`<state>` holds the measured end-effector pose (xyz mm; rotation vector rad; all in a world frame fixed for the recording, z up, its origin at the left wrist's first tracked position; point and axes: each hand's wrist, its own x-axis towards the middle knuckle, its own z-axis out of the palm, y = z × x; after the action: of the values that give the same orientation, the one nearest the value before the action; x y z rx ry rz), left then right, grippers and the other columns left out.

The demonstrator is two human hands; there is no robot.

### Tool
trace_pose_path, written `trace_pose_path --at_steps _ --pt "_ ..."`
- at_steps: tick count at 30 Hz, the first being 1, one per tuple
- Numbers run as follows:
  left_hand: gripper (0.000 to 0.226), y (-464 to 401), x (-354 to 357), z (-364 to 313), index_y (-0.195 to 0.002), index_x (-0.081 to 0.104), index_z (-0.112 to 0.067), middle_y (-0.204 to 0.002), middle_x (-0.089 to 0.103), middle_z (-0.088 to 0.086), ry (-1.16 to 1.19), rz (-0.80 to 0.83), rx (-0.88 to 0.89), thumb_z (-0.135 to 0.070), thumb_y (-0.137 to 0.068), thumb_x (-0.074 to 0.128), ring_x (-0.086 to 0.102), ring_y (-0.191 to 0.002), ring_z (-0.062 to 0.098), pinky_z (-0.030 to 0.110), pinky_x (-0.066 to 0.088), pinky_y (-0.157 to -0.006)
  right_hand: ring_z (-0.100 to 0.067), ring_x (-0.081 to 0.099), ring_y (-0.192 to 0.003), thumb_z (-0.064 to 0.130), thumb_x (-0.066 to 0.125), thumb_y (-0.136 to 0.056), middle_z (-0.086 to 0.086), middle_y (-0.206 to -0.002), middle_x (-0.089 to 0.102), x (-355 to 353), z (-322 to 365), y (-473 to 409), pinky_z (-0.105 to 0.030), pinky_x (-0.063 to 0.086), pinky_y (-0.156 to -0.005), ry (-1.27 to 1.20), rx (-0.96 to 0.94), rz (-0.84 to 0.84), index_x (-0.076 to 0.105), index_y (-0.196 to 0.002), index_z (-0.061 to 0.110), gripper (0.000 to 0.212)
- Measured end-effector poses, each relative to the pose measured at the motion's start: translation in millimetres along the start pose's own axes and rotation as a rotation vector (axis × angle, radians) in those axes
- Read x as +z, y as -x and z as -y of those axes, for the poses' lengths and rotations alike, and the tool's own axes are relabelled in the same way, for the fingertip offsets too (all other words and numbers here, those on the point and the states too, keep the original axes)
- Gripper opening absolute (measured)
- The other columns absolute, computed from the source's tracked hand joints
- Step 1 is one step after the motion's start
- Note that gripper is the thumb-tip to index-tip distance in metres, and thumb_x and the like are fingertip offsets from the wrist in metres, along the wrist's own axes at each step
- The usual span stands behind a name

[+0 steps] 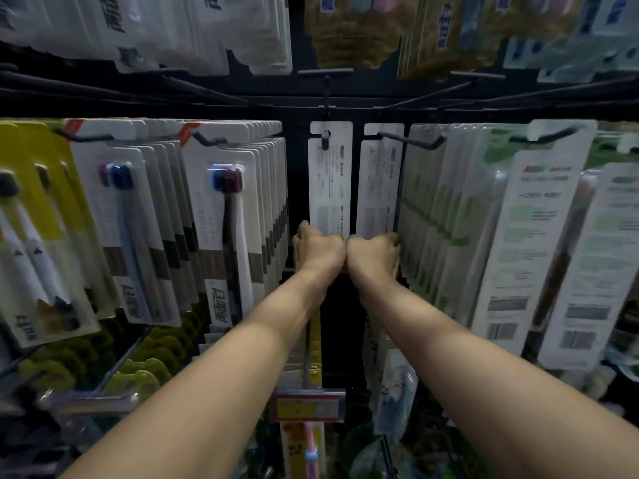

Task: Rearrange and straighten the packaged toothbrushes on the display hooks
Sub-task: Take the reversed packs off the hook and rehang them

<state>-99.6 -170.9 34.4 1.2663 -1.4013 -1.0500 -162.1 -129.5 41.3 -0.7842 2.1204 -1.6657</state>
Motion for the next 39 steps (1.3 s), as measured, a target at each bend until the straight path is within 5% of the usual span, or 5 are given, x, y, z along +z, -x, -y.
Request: trace_pose_path --at_steps 10,15,20,32,39 --pt "0.068 -14.4 8.9 9.7 -0.153 0.031 -0.023 -0.143 0.056 0.015 0.116 -0.049 -0.003 -0.025 -0.095 0.068 0.063 -0.122 0.038 0.053 0.056 -0.101 -0.036 0.042 -0.146 0.022 0.061 -0.097 -0.019 -0.162 0.037 -0.9 -8.6 -15.8 -0.04 0.037 -0.115 -0.021 -0.02 0.0 0.024 -0.162 0.004 0.076" --pt "0.072 -20.8 9.4 18.2 -0.145 0.036 -0.027 -0.138 0.056 0.014 0.136 -0.052 -0.018 -0.041 -0.082 0.069 0.063 -0.12 0.038 0.053 0.059 -0.096 -0.041 0.049 -0.137 0.026 0.059 -0.096 -0.021 -0.154 0.043 1.7 -7.2 -19.4 -0.052 0.039 -0.116 -0.018 -0.005 -0.005 0.038 -0.154 0.005 0.065" --pt "0.043 -18.2 7.7 20.5 -0.123 0.047 -0.036 -0.131 0.054 0.011 0.139 -0.012 -0.001 -0.04 -0.084 0.066 0.066 -0.111 0.036 0.046 0.066 -0.065 -0.04 0.055 -0.128 0.028 0.058 -0.097 -0.02 -0.146 0.046 2.4 -9.9 -21.2 -0.04 0.046 -0.102 0.025 -0.009 -0.011 0.046 -0.146 0.005 0.055" --pt "0.027 6.5 -3.5 7.3 -0.12 0.038 -0.024 -0.12 0.058 0.006 0.224 0.033 0.026 -0.024 -0.105 0.06 0.069 -0.099 0.026 0.046 0.066 -0.075 -0.037 0.06 -0.126 0.022 0.061 -0.098 -0.017 -0.139 0.06 4.0 -19.2 -23.7 -0.036 0.05 -0.094 -0.044 -0.023 -0.019 0.053 -0.139 0.006 0.044" --pt "0.012 19.1 -9.9 6.8 -0.118 0.047 -0.022 -0.104 0.062 0.001 0.161 -0.013 0.104 -0.024 -0.108 0.054 0.07 -0.09 0.021 0.04 0.066 -0.068 -0.033 0.073 -0.095 0.023 0.056 -0.101 -0.012 -0.114 0.071 -1.6 -25.8 -17.2 -0.039 0.064 -0.076 -0.097 -0.054 -0.01 0.06 -0.115 0.014 0.018"
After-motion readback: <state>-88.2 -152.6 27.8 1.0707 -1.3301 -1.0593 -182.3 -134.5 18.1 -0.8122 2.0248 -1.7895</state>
